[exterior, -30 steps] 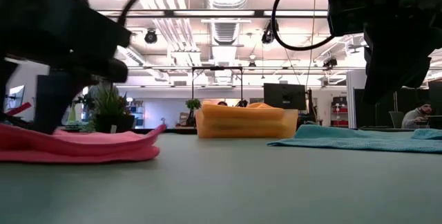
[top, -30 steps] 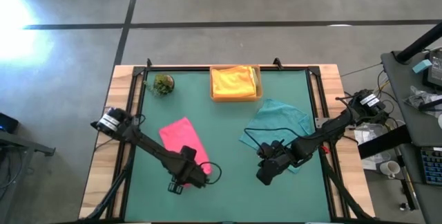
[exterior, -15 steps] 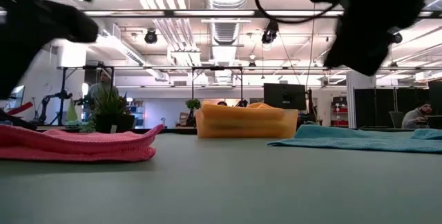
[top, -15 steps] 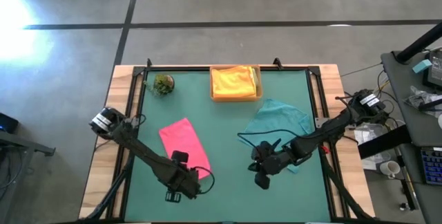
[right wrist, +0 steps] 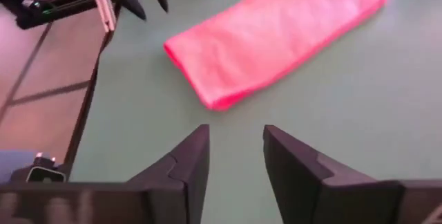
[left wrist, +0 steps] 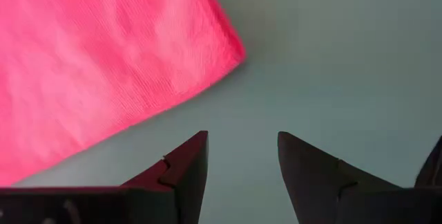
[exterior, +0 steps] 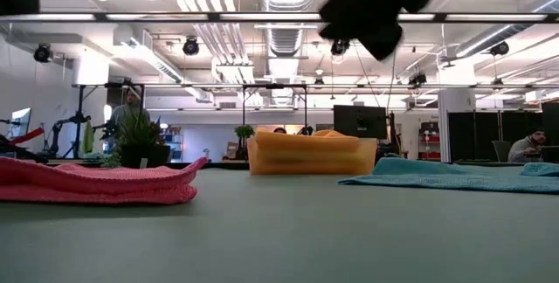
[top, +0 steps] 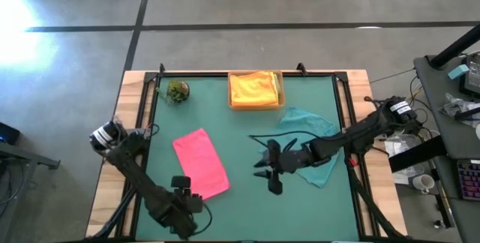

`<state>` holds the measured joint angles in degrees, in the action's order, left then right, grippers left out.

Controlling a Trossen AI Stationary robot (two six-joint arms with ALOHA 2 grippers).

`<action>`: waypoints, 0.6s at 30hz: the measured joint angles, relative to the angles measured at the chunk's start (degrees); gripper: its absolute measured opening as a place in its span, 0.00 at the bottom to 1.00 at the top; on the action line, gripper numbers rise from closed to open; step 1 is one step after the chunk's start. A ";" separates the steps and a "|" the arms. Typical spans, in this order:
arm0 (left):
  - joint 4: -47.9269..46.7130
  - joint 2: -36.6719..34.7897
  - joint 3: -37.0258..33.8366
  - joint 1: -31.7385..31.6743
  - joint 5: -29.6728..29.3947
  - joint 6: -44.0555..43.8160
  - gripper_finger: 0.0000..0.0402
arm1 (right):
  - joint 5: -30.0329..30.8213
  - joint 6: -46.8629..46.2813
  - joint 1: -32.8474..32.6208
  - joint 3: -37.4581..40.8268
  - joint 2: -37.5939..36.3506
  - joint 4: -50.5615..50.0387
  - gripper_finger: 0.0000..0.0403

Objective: Fold microfiber towels
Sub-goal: Fold the pink towel

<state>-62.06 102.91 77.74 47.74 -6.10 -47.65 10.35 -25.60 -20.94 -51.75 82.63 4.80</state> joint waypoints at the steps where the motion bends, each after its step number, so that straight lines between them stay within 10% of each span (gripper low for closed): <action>1: 0.02 0.00 0.26 0.77 -1.73 -0.46 0.40 | -0.02 2.61 0.25 -0.97 0.00 -0.06 0.33; 11: 0.44 0.26 1.09 4.99 -19.61 -3.22 0.40 | 0.20 29.35 1.43 -7.88 0.00 -0.25 0.36; 18: 6.95 1.93 -1.31 4.46 -20.23 -3.04 0.40 | -0.71 33.23 1.48 -9.51 5.21 -0.03 0.36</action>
<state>-55.11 104.84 76.43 52.21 -26.33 -50.69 9.64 7.63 -19.46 -61.26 87.84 4.77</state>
